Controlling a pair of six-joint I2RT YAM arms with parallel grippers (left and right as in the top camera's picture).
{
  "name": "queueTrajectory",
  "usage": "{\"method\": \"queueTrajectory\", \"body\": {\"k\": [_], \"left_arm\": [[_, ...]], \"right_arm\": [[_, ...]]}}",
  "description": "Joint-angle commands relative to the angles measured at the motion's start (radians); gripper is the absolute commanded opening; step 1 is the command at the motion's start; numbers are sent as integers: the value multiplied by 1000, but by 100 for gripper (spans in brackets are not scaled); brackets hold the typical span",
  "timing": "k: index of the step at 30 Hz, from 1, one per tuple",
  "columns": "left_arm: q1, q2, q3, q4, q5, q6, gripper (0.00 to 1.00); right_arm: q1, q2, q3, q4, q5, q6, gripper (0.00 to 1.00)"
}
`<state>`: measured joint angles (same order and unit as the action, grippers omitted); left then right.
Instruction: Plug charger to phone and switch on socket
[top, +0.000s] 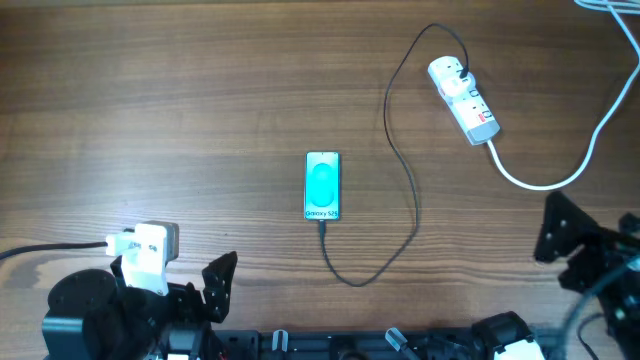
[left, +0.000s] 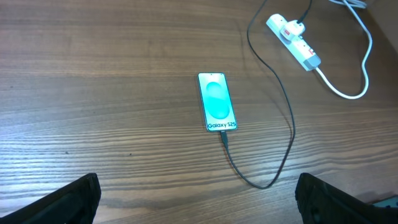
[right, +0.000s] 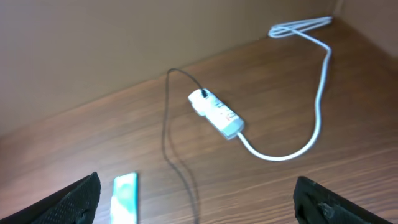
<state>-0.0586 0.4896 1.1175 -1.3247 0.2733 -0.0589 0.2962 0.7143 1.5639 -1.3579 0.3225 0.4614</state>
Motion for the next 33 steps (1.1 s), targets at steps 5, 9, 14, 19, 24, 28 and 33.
{"method": "queueTrajectory", "body": {"k": [5, 9, 14, 19, 24, 28, 33], "left_arm": [[5, -3, 2, 2, -10, -6, 100], [5, -3, 2, 2, -10, -6, 100], [5, -3, 2, 2, -10, -6, 100], [5, -3, 2, 2, -10, -6, 100], [5, -3, 2, 2, -10, -6, 100], [5, -3, 2, 2, -10, -6, 100], [5, -3, 2, 2, -10, -6, 100]], "right_arm": [[-141, -195, -427, 522, -290, -380, 100], [-246, -349, -698, 860, -492, -484, 100], [-305, -546, -1015, 1149, -491, -395, 100], [-318, -700, -1244, 1314, -381, -216, 100], [-320, -711, -1387, 1444, -383, -224, 100], [-320, -711, -1455, 1470, -382, -226, 100], [-320, -711, -1516, 1470, -363, -227, 100]]}}
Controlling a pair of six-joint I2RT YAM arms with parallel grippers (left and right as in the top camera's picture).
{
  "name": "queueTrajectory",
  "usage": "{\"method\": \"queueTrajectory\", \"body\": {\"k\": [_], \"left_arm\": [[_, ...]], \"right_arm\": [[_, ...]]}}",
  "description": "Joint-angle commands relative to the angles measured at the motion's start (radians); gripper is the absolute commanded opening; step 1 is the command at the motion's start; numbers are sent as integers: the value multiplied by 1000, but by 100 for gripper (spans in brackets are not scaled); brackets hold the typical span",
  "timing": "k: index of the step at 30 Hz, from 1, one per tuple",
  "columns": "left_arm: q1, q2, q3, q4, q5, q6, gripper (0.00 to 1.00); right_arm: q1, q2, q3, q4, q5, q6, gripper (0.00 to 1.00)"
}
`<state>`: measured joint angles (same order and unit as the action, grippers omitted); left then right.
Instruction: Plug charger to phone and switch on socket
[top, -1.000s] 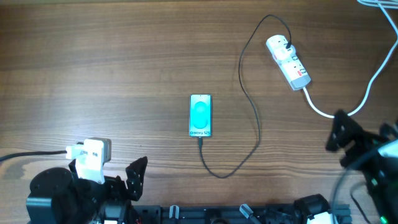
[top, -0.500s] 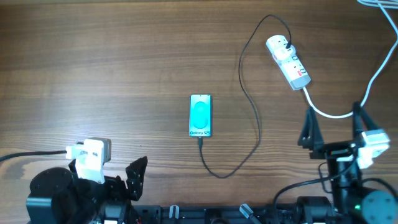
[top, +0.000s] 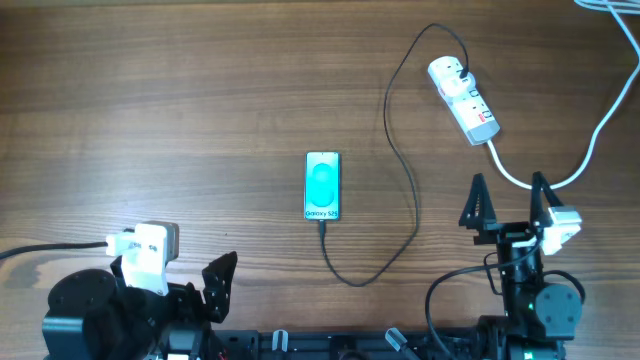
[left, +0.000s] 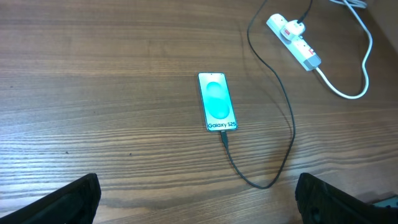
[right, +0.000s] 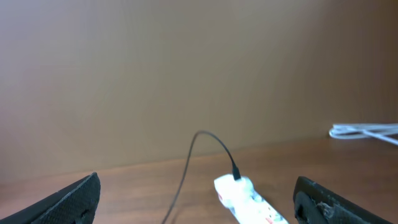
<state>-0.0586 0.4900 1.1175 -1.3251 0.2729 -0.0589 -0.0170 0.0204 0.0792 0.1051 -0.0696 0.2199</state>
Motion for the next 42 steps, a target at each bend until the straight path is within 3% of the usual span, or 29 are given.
{"method": "queueTrajectory", "body": {"k": [1, 12, 42], "left_arm": [[5, -3, 2, 2, -9, -6, 100], [5, -3, 2, 2, -9, -6, 100], [0, -7, 2, 4, -44, -5, 100]], "right_arm": [[-7, -17, -41, 7, 29, 14, 100], [-7, -17, -74, -102, 53, 15, 99], [-7, -16, -74, -100, 50, 16, 100]]}}
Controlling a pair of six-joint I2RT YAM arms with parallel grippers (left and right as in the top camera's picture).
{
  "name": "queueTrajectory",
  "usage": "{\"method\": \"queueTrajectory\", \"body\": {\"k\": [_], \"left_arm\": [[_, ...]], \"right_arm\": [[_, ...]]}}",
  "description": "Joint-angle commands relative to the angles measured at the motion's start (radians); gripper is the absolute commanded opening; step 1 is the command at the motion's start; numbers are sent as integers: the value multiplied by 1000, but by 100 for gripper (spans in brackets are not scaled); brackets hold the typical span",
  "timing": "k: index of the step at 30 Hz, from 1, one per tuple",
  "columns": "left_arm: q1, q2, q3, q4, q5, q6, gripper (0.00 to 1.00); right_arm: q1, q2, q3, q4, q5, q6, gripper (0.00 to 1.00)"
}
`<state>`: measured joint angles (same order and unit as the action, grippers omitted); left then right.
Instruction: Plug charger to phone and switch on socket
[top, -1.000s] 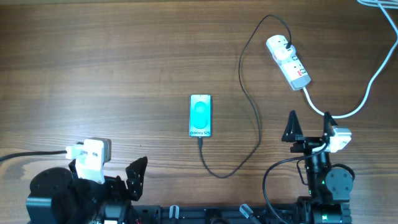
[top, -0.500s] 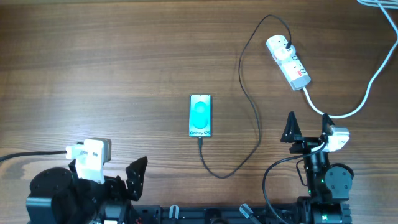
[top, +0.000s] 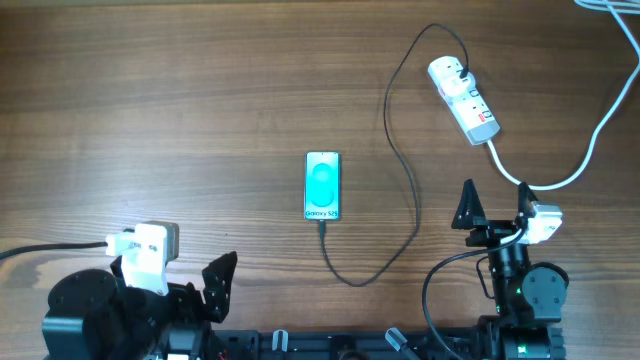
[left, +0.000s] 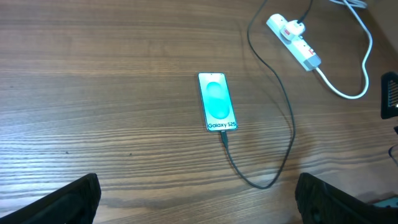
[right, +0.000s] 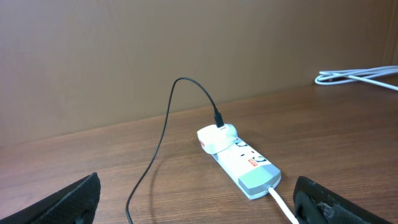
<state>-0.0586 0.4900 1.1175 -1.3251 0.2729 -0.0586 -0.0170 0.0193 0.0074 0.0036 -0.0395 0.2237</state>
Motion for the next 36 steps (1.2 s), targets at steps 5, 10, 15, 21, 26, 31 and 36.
{"method": "queueTrajectory", "body": {"k": [5, 10, 15, 21, 26, 31, 36], "left_arm": [[-29, -43, -45, 27, -111, -3, 100], [-29, -143, -230, 245, -97, -2, 100], [-29, -289, -503, 541, -57, -2, 100], [-29, -369, -738, 735, -57, -3, 100], [-28, -413, -893, 935, -69, -3, 100], [-23, -470, -1017, 1089, -120, -11, 100], [-10, -487, -1059, 1139, -175, -38, 100]], "right_arm": [[-7, -15, -2, 2, 20, 13, 100], [-7, -15, -2, 2, 20, 13, 100], [-7, -15, -2, 2, 20, 13, 100], [-7, -15, -2, 2, 20, 13, 100], [-7, -15, -2, 2, 20, 13, 100], [-7, -15, -2, 2, 20, 13, 100], [-7, -15, -2, 2, 20, 13, 100]]}}
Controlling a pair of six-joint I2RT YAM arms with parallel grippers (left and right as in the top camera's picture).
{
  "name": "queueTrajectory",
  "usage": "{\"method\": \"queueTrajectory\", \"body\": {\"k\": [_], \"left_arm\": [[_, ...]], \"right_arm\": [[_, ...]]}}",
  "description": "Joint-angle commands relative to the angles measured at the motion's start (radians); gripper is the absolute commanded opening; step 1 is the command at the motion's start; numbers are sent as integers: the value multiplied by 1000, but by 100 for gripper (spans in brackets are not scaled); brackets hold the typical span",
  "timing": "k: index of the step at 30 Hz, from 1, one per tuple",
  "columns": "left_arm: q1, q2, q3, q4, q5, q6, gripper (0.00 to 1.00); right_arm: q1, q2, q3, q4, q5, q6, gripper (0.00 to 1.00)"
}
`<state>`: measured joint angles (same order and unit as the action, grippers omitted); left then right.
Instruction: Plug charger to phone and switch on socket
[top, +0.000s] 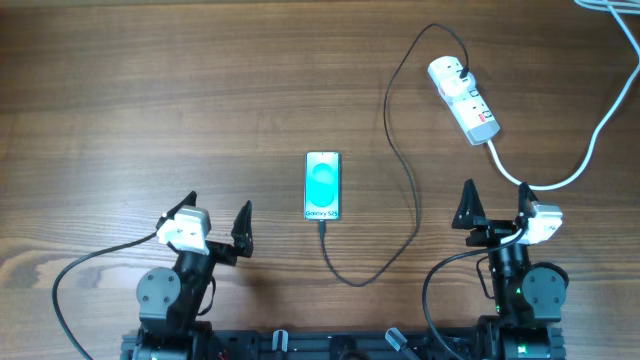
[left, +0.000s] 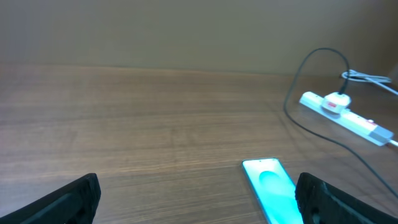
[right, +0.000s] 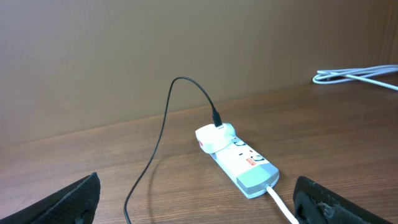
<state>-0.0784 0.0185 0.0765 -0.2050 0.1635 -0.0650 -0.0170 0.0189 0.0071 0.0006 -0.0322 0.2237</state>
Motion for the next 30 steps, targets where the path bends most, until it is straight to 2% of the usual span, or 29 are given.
{"method": "queueTrajectory", "body": {"k": [1, 5, 8, 30], "left_arm": [[10, -15, -21, 26, -107, -69, 100], [10, -15, -58, 109, -200, -122, 100], [10, -15, -68, 127, -188, -92, 100], [33, -15, -71, 134, -187, -97, 100]], "right_arm": [[-7, -14, -2, 5, 13, 13, 100], [-7, -14, -2, 5, 13, 13, 100], [-7, -14, -2, 5, 13, 13, 100], [-7, -14, -2, 5, 13, 13, 100]]}}
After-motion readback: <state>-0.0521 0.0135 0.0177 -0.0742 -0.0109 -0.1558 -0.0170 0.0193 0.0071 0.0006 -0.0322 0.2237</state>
